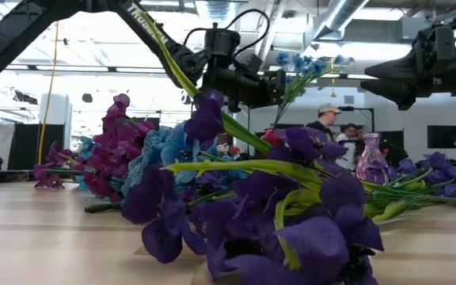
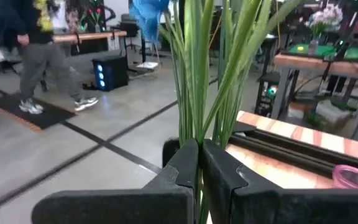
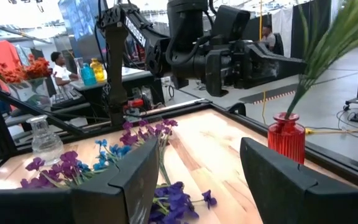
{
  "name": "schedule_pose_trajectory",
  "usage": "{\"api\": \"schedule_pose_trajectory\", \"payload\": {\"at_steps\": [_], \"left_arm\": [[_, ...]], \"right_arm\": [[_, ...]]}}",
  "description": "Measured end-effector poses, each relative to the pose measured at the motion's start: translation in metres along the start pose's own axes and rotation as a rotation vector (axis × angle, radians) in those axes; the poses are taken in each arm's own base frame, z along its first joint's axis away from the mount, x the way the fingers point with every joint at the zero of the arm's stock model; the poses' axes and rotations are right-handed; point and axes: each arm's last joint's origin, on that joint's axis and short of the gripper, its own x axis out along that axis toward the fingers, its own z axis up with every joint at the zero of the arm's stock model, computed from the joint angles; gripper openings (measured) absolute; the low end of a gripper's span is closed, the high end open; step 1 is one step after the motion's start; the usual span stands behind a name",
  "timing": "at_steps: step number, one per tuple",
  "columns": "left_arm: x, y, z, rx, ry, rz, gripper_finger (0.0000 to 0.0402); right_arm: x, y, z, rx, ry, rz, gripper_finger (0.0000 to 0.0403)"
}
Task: Sort flowers into vase by color
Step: Put the top blue flowers into the red vase
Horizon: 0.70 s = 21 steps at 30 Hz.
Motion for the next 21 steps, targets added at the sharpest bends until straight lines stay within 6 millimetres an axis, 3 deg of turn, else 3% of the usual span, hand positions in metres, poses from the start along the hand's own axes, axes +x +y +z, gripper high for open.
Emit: {"api": "schedule_pose_trajectory", "payload": {"at_steps": [13,21], "left_arm": [[-0.032,0.007,-0.025,-0.156,-0.098,-0.013,0.0000],[-0.037,0.008,-0.033,-0.167,-0.086,-0.022,0.0000]], "right_arm": [[0.000,0.000,-0.001,0.000,0.013,-0.002,0.0253],[0.000,0.000,-0.001,0.000,0.012,-0.002,0.0253]]}}
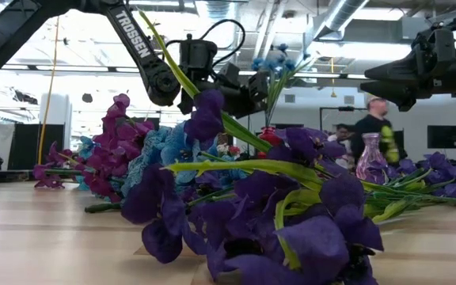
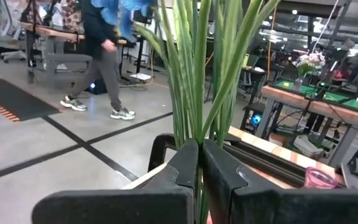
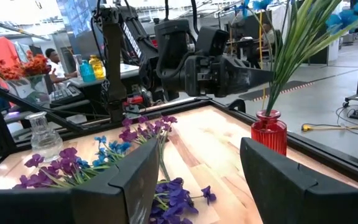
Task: Sort flowers into vase by color
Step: Put the top blue flowers into the red vase
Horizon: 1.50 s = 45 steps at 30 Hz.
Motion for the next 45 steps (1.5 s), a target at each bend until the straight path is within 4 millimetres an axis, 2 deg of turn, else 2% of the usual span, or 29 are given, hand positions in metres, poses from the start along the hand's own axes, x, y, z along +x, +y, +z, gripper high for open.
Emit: {"api": "schedule_pose_trajectory", "payload": {"at_steps": [11,23,27,37,45], "left_arm": [[0.000,0.001,-0.009,0.018,0.090,0.013,0.0000],[-0.001,0.001,-0.010,0.033,0.101,0.015,0.0005],[-0.001,0.002,-0.011,0.034,0.109,0.017,0.0039],[-0.001,0.002,-0.012,0.054,0.119,0.019,0.0162],[-0.001,0.002,-0.012,0.055,0.124,0.019,0.0198]], "right_arm": [[0.000,0.000,0.000,0.000,0.000,0.000,0.0253],[0.000,0.000,0.000,0.000,0.000,0.000,0.0253],[0.000,0.000,0.000,0.000,0.000,0.000,0.0253],[0.000,0.000,0.000,0.000,0.000,0.000,0.0253],[0.000,0.000,0.000,0.000,0.000,-0.001,0.0253]]}}
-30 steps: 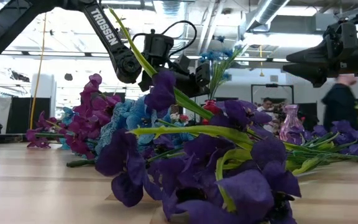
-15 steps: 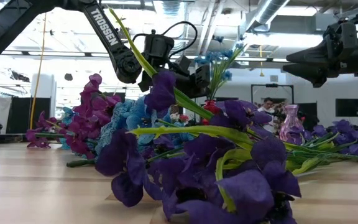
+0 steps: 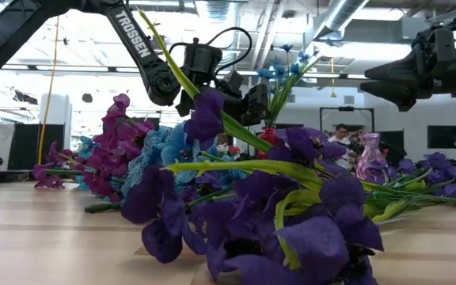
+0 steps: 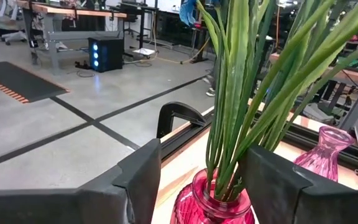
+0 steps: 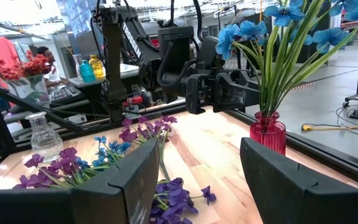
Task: Sort flowers into vase by color
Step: Put the top blue flowers into the red vase, then put the top violet flowers into the violet vase
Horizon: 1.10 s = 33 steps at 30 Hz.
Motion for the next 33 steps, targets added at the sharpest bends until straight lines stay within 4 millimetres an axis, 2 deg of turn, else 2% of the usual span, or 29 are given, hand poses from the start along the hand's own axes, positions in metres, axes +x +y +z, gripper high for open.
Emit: {"api": "schedule_pose_trajectory", "payload": {"at_steps": [13,26,33], "left_arm": [[-0.002,0.001,0.003,0.061,0.044,0.006,0.0199],[-0.035,-0.001,0.048,0.231,0.270,-0.016,0.0199],[-0.070,0.000,0.078,0.348,0.420,-0.044,0.0199]], "right_arm": [[0.000,0.000,0.000,0.000,0.000,0.000,0.0253],[0.000,0.000,0.000,0.000,0.003,0.000,0.0253],[0.000,0.000,-0.001,0.000,0.009,-0.002,0.0253]]}}
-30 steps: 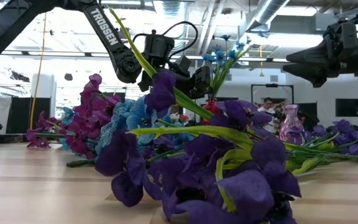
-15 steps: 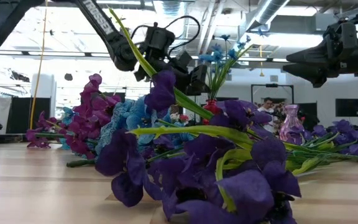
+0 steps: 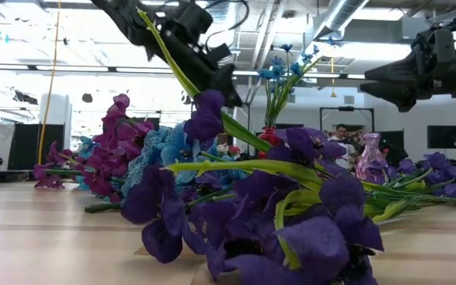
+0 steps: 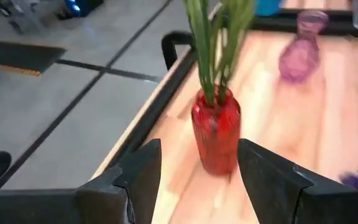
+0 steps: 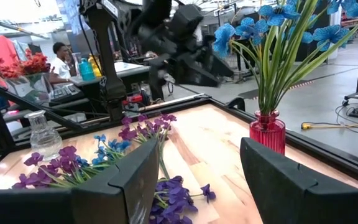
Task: Sort flowers into vase by color
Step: Put the top violet flowers into the violet vase
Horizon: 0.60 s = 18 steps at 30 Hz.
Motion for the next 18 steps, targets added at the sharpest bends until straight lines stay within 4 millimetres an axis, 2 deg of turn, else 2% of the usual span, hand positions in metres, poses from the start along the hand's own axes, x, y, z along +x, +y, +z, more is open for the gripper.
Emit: {"api": "schedule_pose_trajectory", "payload": {"at_steps": [5,9,14,18], "left_arm": [[-0.034,0.002,0.002,0.010,0.120,-0.049,0.0199],[-0.052,0.000,-0.004,-0.001,0.224,-0.087,0.0199],[-0.058,-0.008,-0.013,0.021,0.335,-0.155,0.0199],[-0.055,-0.017,-0.023,0.032,0.421,-0.224,0.0199]], "right_arm": [[0.000,0.000,-0.001,0.000,0.006,-0.001,0.0253],[0.000,0.000,-0.001,0.000,0.011,-0.001,0.0253],[0.000,0.000,-0.002,0.000,0.017,-0.002,0.0253],[0.000,0.000,-0.002,0.000,0.016,-0.002,0.0253]]}}
